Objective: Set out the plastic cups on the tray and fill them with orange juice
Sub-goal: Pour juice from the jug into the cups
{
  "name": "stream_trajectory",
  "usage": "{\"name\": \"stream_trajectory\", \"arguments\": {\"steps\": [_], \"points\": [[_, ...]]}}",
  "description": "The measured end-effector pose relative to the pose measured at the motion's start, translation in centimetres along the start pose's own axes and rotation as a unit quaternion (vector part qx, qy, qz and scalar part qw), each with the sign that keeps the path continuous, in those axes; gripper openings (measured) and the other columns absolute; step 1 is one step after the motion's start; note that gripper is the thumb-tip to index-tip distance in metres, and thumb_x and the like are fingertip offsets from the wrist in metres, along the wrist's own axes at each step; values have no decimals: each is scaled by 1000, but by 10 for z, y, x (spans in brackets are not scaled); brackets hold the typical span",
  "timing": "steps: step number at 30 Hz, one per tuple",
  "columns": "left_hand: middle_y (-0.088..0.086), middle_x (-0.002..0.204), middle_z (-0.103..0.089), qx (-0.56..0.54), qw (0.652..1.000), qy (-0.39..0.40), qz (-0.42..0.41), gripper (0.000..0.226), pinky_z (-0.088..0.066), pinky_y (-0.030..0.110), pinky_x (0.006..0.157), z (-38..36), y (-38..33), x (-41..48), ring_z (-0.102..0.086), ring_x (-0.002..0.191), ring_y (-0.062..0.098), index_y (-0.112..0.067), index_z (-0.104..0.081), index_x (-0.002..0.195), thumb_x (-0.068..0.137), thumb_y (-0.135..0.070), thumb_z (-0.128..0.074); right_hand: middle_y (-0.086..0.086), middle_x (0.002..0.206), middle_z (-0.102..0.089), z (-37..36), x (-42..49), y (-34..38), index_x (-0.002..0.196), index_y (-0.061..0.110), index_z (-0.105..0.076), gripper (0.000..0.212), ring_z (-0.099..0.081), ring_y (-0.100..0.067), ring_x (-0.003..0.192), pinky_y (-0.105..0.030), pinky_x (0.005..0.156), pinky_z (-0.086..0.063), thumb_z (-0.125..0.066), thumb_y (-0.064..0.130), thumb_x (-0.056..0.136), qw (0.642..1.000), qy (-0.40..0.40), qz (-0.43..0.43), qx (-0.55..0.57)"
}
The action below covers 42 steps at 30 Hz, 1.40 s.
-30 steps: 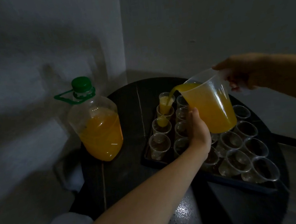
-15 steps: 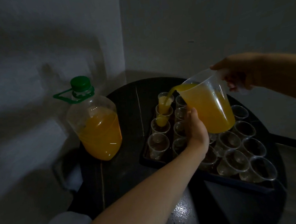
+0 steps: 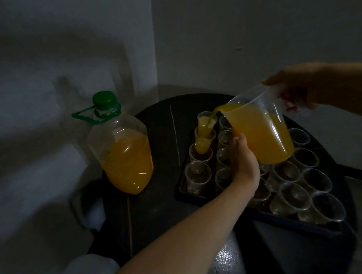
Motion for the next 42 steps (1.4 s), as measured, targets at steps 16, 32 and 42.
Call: {"name": "stream_trajectory", "arguments": {"steps": [16,32,42], "points": [[1,144,-48,27,999,-9,-39,48,-40,48,112,1,1,5,-50,124,16,-34,-34,152,108,-51,-27,-8,51,-43,-6,-13,9,66,10,-49,43,-39,-20,52,-31,61,-34,-53,37,99,999,0,-39,-5],[-1,132,-48,-10,999,-27,-40,37,-41,35,98,3,-14,11,-51,102,4,-30,-36,145,111,-40,-26,-1,36,-46,-11,-26,15,69,12,-46,40,-43,-10,27,-17,38,-38,-49,35,101,1000,-2,7,18],[3,152,-41,-4,998,-30,-59,47,-38,35,105,7,-21,4,-48,120,11,-32,-27,157,110,-43,-25,-1,57,-47,-13,-35,11,74,17,-51,26,-42,-13,49,-16,39,-41,-59,29,95,993,-23,30,114]]}}
Point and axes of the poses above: each hand's wrist, its own x-axis towards the middle knuckle, its own z-axis out of the back of the hand, y = z × x, the point moved 3 cm from there along x, towards the middle knuckle
